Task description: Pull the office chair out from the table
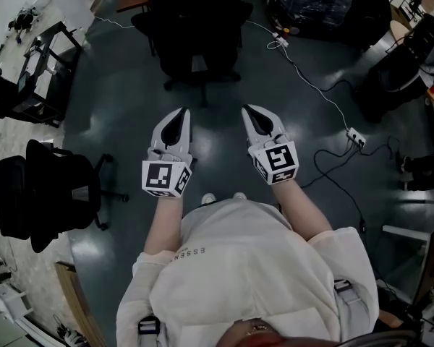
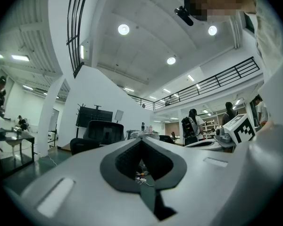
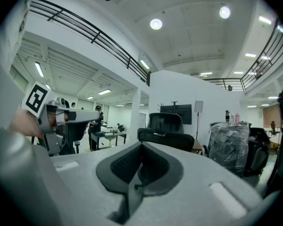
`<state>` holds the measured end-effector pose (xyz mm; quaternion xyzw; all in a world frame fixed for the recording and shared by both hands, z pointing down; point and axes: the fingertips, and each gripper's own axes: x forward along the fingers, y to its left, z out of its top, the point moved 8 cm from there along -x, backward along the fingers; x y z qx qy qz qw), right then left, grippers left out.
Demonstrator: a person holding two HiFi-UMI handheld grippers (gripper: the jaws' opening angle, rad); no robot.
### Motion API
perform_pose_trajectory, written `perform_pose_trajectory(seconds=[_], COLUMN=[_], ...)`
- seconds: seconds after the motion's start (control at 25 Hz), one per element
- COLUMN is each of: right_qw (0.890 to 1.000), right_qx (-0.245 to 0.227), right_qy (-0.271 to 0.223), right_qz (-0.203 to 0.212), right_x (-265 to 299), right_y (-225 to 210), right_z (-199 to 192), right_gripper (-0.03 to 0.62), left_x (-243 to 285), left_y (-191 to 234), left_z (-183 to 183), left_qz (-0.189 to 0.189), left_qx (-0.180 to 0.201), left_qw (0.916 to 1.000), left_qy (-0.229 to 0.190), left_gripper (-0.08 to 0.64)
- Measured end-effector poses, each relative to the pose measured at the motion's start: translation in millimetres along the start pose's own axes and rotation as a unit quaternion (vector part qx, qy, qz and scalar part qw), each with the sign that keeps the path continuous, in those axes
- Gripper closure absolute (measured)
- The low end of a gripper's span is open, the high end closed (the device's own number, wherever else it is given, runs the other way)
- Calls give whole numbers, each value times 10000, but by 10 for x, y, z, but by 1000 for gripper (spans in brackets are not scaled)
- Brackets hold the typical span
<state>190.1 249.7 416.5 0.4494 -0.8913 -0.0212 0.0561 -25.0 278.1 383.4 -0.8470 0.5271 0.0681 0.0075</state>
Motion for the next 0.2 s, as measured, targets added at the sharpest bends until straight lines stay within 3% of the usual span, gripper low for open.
perform_pose_trajectory(seconds=[0.2], right_qw=[10000], right_qx=[13], right_qy=[-21], right_qz=[30], right_x=[34], right_y=[-44], right_z=[-20], right_gripper=[601], left_x=[49], left_y=[9], left_z=[34], left_qz=[21], left_qx=[7], left_qw=[10000], left_qy=[-42], left_gripper=[543])
